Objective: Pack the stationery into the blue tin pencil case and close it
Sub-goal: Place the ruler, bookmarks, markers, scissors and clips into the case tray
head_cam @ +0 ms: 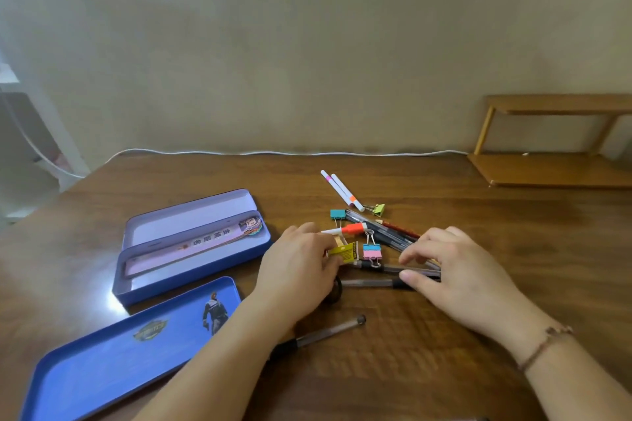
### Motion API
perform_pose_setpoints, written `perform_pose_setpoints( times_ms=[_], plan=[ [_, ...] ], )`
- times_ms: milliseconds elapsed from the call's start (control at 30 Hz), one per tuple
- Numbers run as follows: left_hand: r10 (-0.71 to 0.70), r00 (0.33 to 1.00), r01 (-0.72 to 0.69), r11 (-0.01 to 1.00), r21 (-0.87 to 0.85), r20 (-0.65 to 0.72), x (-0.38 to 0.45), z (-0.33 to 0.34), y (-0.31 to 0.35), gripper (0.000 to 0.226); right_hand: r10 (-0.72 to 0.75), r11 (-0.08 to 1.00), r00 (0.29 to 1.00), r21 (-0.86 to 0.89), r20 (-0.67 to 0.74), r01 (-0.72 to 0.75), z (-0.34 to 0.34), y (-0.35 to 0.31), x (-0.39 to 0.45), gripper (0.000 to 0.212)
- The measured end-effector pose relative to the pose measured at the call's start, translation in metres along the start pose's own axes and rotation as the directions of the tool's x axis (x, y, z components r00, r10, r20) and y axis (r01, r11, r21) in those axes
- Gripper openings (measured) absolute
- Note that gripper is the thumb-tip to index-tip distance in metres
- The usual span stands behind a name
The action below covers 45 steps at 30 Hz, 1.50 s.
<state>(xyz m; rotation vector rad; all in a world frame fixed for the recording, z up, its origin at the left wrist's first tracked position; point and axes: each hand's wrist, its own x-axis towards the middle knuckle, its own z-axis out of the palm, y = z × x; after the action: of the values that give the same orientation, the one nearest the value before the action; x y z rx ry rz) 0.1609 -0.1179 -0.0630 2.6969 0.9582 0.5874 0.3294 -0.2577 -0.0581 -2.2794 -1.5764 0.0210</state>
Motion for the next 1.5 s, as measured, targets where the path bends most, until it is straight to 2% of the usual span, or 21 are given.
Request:
perform_pose_setpoints(
  times_ms=[100, 233, 333, 433, 533, 633, 667, 767, 867, 933, 1033, 1100, 1167, 1233, 1333, 1400, 1500],
  plan=[
    [0.004, 0.998, 0.001, 0.997, -0.08, 0.064, 0.0, -0.003, -0.005, 0.021, 0.024, 1.0, 1.0, 0.015, -0.013, -0.024, 0.001, 0.002, -0.002, 0.02],
    [0.091, 0.983, -0.068, 0.987, -0.143, 0.162, -0.007, -0.009, -0.011, 0.019, 0.019, 0.999, 1.0, 0.031, -0.011, -0.019, 0.002, 0.005, -0.005, 0.023],
    [0.094, 0.979, -0.061, 0.981, -0.184, 0.179, -0.009, -0.016, -0.016, 0.025, 0.029, 0.999, 0.999, 0.04, -0.031, -0.028, -0.004, 0.003, -0.006, 0.019],
    [0.003, 1.0, -0.001, 0.973, -0.229, 0.01, -0.003, -0.024, -0.029, 0.021, 0.037, 0.999, 0.998, 0.028, -0.056, -0.035, -0.009, 0.002, -0.001, 0.017],
    [-0.166, 0.981, 0.154, 0.981, -0.119, -0.101, 0.0, -0.034, -0.058, 0.013, 0.041, 0.998, 0.996, -0.05, 0.074, -0.037, -0.008, -0.005, 0.005, 0.024],
    [-0.299, 0.953, 0.302, 0.943, 0.141, -0.042, -0.003, -0.043, -0.09, 0.024, 0.024, 0.998, 0.993, -0.065, 0.114, -0.017, -0.001, -0.008, 0.006, 0.019],
    [-0.345, 0.938, 0.344, 0.925, 0.16, -0.019, -0.005, -0.045, -0.096, 0.024, 0.02, 0.998, 0.995, -0.054, 0.099, -0.014, 0.001, -0.008, 0.006, 0.014],
    [-0.399, 0.917, 0.396, 0.916, 0.067, 0.03, -0.005, -0.044, -0.099, 0.006, 0.036, 0.998, 0.993, -0.056, 0.114, -0.03, -0.004, -0.009, 0.003, 0.007],
    [-0.352, 0.93, 0.354, 0.935, -0.001, 0.102, -0.002, -0.04, -0.093, 0.012, 0.033, 0.995, 0.992, -0.101, 0.123, -0.021, -0.014, -0.007, -0.004, 0.008],
    [-0.316, 0.942, 0.321, 0.946, -0.035, 0.115, 0.0, -0.037, -0.088, 0.011, -0.031, 0.986, 0.997, -0.163, 0.066, 0.041, -0.017, -0.011, -0.009, 0.005],
    [-0.275, 0.951, 0.287, 0.955, -0.077, 0.14, 0.002, -0.032, -0.079, 0.013, -0.28, 0.944, 0.959, -0.194, -0.049, 0.266, -0.014, -0.034, -0.01, 0.022],
    [-0.25, 0.953, 0.27, 0.957, -0.108, 0.171, 0.002, -0.029, -0.073, 0.013, -0.488, 0.828, 0.872, -0.301, 0.033, 0.474, -0.006, -0.056, -0.005, 0.029],
    [-0.216, 0.961, 0.238, 0.965, -0.112, 0.175, 0.001, -0.027, -0.068, 0.013, -0.597, 0.683, 0.786, -0.411, 0.161, 0.603, 0.005, -0.071, 0.003, 0.029],
    [-0.179, 0.969, 0.199, 0.974, -0.107, 0.171, 0.0, -0.025, -0.065, 0.01, -0.636, 0.616, 0.744, -0.447, 0.205, 0.649, 0.013, -0.079, 0.011, 0.022],
    [-0.146, 0.979, 0.167, 0.976, -0.139, 0.145, -0.001, -0.025, -0.061, 0.012, -0.705, 0.55, 0.688, -0.481, 0.17, 0.682, 0.018, -0.076, 0.018, 0.01],
    [-0.091, 0.994, 0.102, 0.971, -0.216, 0.058, -0.002, -0.029, -0.057, 0.021, -0.744, 0.563, 0.665, -0.477, 0.062, 0.674, 0.019, -0.07, 0.021, 0.007],
    [0.044, 0.999, -0.05, 0.909, -0.413, -0.022, -0.007, -0.044, -0.046, 0.027, -0.71, 0.679, 0.676, -0.445, -0.198, 0.583, 0.013, -0.071, 0.031, 0.014]
  ],
)
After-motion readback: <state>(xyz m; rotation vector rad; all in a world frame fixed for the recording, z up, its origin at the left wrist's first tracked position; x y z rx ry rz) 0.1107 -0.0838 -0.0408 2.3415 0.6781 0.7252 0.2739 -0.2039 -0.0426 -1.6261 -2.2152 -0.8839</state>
